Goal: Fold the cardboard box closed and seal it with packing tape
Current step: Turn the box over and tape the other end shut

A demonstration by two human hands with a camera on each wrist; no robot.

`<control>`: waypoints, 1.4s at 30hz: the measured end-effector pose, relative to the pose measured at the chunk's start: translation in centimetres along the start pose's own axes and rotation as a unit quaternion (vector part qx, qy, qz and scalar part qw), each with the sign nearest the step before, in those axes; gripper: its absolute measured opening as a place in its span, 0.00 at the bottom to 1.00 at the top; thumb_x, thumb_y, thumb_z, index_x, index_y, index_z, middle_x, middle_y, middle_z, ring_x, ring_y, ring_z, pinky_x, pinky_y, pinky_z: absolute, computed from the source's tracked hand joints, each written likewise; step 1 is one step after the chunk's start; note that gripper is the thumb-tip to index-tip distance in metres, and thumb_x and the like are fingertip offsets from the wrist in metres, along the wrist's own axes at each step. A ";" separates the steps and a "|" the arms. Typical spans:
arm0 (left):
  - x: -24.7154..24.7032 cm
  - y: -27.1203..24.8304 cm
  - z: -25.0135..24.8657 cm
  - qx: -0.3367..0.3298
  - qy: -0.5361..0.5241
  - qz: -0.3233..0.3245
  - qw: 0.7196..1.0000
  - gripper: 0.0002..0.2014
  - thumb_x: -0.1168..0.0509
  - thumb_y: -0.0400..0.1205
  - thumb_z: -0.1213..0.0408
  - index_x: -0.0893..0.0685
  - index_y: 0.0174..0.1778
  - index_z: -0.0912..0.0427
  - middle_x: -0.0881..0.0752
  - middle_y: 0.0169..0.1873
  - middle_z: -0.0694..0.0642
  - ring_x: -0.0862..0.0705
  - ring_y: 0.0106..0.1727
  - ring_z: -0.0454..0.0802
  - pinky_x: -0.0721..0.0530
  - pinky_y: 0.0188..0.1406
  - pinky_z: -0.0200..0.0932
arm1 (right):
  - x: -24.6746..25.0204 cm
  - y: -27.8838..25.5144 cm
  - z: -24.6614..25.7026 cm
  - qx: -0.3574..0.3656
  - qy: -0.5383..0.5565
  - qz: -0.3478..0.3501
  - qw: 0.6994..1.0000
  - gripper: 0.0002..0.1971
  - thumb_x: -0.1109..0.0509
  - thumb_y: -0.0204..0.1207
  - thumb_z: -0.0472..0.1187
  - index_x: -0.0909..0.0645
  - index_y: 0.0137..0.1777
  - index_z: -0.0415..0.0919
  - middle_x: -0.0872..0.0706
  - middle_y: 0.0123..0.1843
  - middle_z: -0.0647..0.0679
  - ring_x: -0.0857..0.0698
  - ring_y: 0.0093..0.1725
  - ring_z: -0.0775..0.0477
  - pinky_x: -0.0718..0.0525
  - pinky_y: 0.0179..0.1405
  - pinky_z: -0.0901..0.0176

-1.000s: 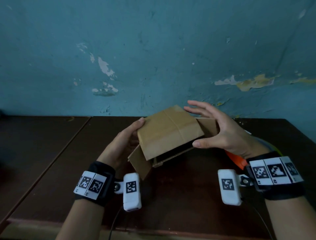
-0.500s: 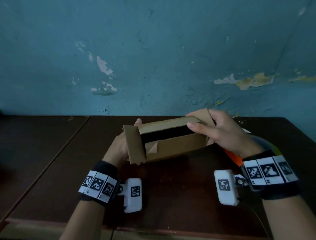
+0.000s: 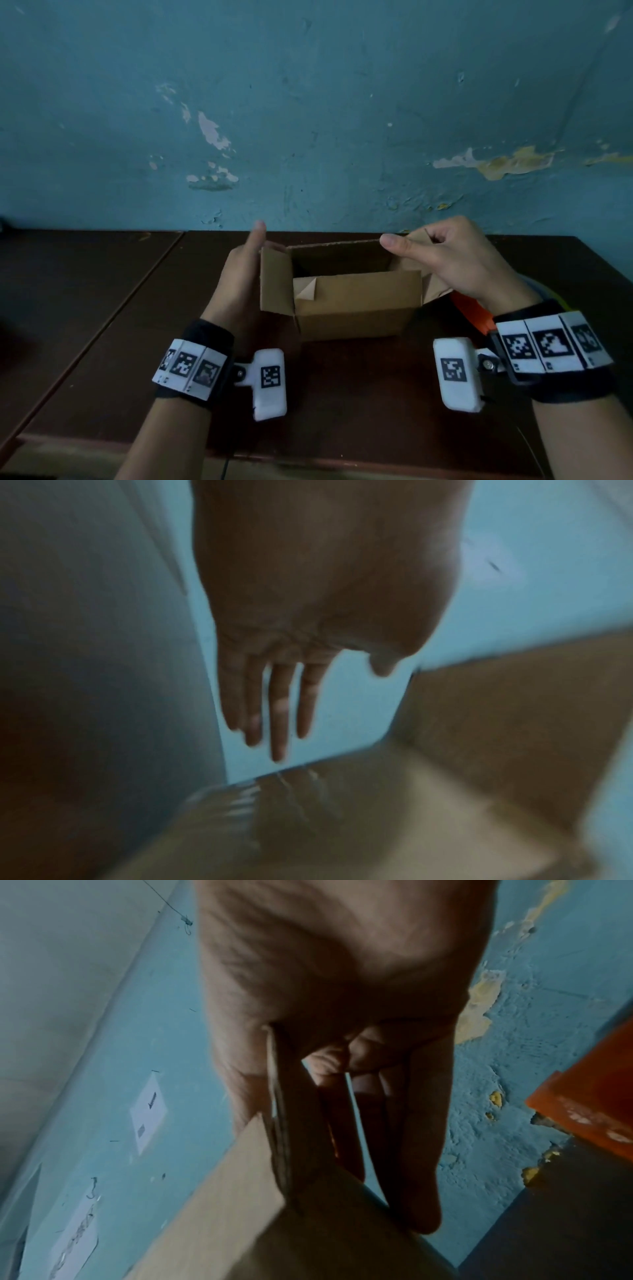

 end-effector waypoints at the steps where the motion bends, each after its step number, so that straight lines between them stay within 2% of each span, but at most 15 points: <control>1: -0.1 -0.3 0.0 0.003 -0.056 0.025 0.998 0.37 0.48 0.88 0.35 0.12 0.52 0.69 0.10 0.42 0.63 0.12 0.41 0.57 0.15 0.37 0.43 | 0.4 0.1 -0.2 -0.013 -0.017 -0.011 1.000 0.31 0.21 0.67 0.65 0.28 0.16 0.46 0.27 0.17 0.54 0.27 0.19 0.53 0.21 0.33 0.54; 4: -0.8 -0.7 -0.8 -0.036 -0.116 0.089 0.989 0.40 0.51 0.87 0.33 0.17 0.70 0.69 0.12 0.58 0.68 0.12 0.54 0.63 0.12 0.49 0.52 | 1.1 0.1 -0.6 -0.040 -0.051 -0.046 0.997 0.36 0.21 0.66 0.67 0.39 0.17 0.47 0.39 0.18 0.53 0.37 0.20 0.50 0.13 0.44 0.45; 5: -1.2 -0.8 -1.0 -0.050 -0.108 0.108 0.987 0.36 0.48 0.87 0.36 0.18 0.72 0.66 0.11 0.61 0.67 0.11 0.58 0.63 0.11 0.52 0.53 | 1.2 0.1 -0.7 -0.045 -0.056 -0.053 0.996 0.36 0.21 0.65 0.68 0.39 0.18 0.46 0.40 0.18 0.54 0.38 0.19 0.51 0.21 0.31 0.53; 6: -1.7 -1.0 -1.2 -0.063 -0.091 0.123 0.986 0.32 0.44 0.86 0.39 0.17 0.72 0.61 0.12 0.64 0.64 0.12 0.62 0.63 0.12 0.57 0.56 | 1.2 0.0 -0.7 -0.050 -0.063 -0.060 0.995 0.36 0.22 0.65 0.69 0.39 0.18 0.46 0.40 0.17 0.53 0.38 0.19 0.51 0.29 0.32 0.67; 8: -2.4 -0.9 -1.0 -0.071 -0.045 0.134 0.987 0.23 0.37 0.84 0.46 0.16 0.70 0.55 0.13 0.66 0.61 0.14 0.66 0.63 0.16 0.58 0.57 | 1.2 0.1 -0.8 -0.060 -0.074 -0.075 0.993 0.36 0.22 0.64 0.71 0.37 0.19 0.45 0.39 0.18 0.52 0.38 0.19 0.50 0.34 0.27 0.59; 13: -3.3 -0.8 -0.8 -0.048 -0.094 0.134 0.985 0.10 0.34 0.85 0.68 0.19 0.61 0.59 0.14 0.54 0.60 0.14 0.50 0.54 0.16 0.41 0.42 | 1.4 0.1 -1.1 -0.086 -0.110 -0.115 0.983 0.37 0.23 0.65 0.73 0.38 0.19 0.45 0.39 0.18 0.50 0.36 0.21 0.47 0.35 0.30 0.54; 17: -3.8 -0.8 -1.0 -0.047 -0.110 0.172 0.978 0.15 0.33 0.78 0.70 0.21 0.60 0.58 0.11 0.49 0.56 0.13 0.46 0.50 0.15 0.37 0.41 | 1.2 0.0 -1.1 -0.111 -0.126 -0.116 0.979 0.36 0.24 0.66 0.73 0.37 0.21 0.46 0.39 0.19 0.51 0.36 0.21 0.48 0.35 0.30 0.55; 24: -5.1 -1.5 -0.4 -0.014 -0.134 0.210 0.968 0.42 0.33 0.64 0.61 0.30 0.77 0.69 0.22 0.72 0.77 0.22 0.72 0.72 0.30 0.78 0.72 | 0.9 0.0 -1.0 -0.131 -0.106 -0.117 0.979 0.35 0.24 0.68 0.71 0.37 0.22 0.46 0.37 0.21 0.51 0.36 0.23 0.48 0.34 0.31 0.56; 32: -5.3 -1.7 -0.3 -0.019 -0.153 0.224 0.962 0.44 0.32 0.60 0.61 0.32 0.78 0.56 0.21 0.67 0.61 0.19 0.66 0.60 0.19 0.62 0.53 | -0.7 0.2 0.1 -0.115 -0.102 -0.083 0.985 0.33 0.29 0.80 0.61 0.33 0.19 0.43 0.34 0.15 0.53 0.31 0.22 0.46 0.35 0.29 0.52; 34: -5.2 -1.7 -0.2 -0.021 -0.151 0.228 0.962 0.46 0.32 0.61 0.60 0.33 0.80 0.55 0.20 0.66 0.60 0.17 0.65 0.58 0.17 0.60 0.52 | -1.6 0.5 -0.3 -0.119 -0.061 -0.034 0.990 0.31 0.31 0.78 0.64 0.20 0.27 0.35 0.17 0.24 0.45 0.17 0.30 0.39 0.23 0.38 0.47; 35: -5.2 -1.7 -0.2 -0.020 -0.150 0.225 0.963 0.46 0.32 0.61 0.60 0.33 0.80 0.54 0.20 0.66 0.60 0.16 0.64 0.57 0.16 0.59 0.51 | -2.0 0.5 -0.3 -0.121 -0.035 -0.011 0.992 0.33 0.34 0.76 0.67 0.11 0.42 0.32 0.08 0.42 0.38 0.10 0.45 0.35 0.18 0.52 0.41; 37: -5.2 -1.6 -0.2 -0.020 -0.152 0.212 0.965 0.45 0.31 0.60 0.59 0.31 0.79 0.55 0.21 0.68 0.61 0.17 0.65 0.58 0.18 0.61 0.52 | -2.5 0.2 -0.3 -0.144 0.022 0.020 0.989 0.39 0.38 0.80 0.70 0.20 0.77 0.38 0.21 0.78 0.39 0.21 0.77 0.44 0.29 0.78 0.42; 38: -5.1 -1.5 -0.2 -0.021 -0.153 0.207 0.966 0.45 0.31 0.60 0.58 0.31 0.79 0.55 0.22 0.69 0.62 0.18 0.67 0.59 0.19 0.63 0.52 | -2.6 0.3 -0.5 -0.146 0.046 0.033 0.988 0.38 0.41 0.83 0.69 0.28 0.84 0.43 0.29 0.85 0.48 0.30 0.82 0.56 0.37 0.82 0.52; 40: -5.1 -1.6 -0.3 -0.025 -0.148 0.205 0.967 0.44 0.30 0.62 0.57 0.30 0.79 0.53 0.21 0.70 0.61 0.18 0.68 0.58 0.18 0.63 0.51 | -2.9 0.3 -0.2 -0.135 0.090 0.050 0.986 0.34 0.45 0.86 0.67 0.38 0.89 0.53 0.37 0.88 0.60 0.41 0.80 0.66 0.47 0.76 0.62; 42: -5.1 -1.7 -0.4 -0.027 -0.133 0.205 0.969 0.43 0.29 0.64 0.55 0.29 0.79 0.52 0.17 0.67 0.57 0.15 0.66 0.55 0.15 0.62 0.48 | -3.1 0.3 -0.7 -0.147 0.130 0.060 0.979 0.38 0.44 0.83 0.73 0.38 0.88 0.56 0.36 0.88 0.60 0.38 0.86 0.60 0.47 0.84 0.57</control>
Point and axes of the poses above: each hand's wrist, its own y-axis towards the middle knuckle, its own x-axis out of the back of the hand, z = x × y, the point moved 7 cm from there along y, towards the middle knuckle
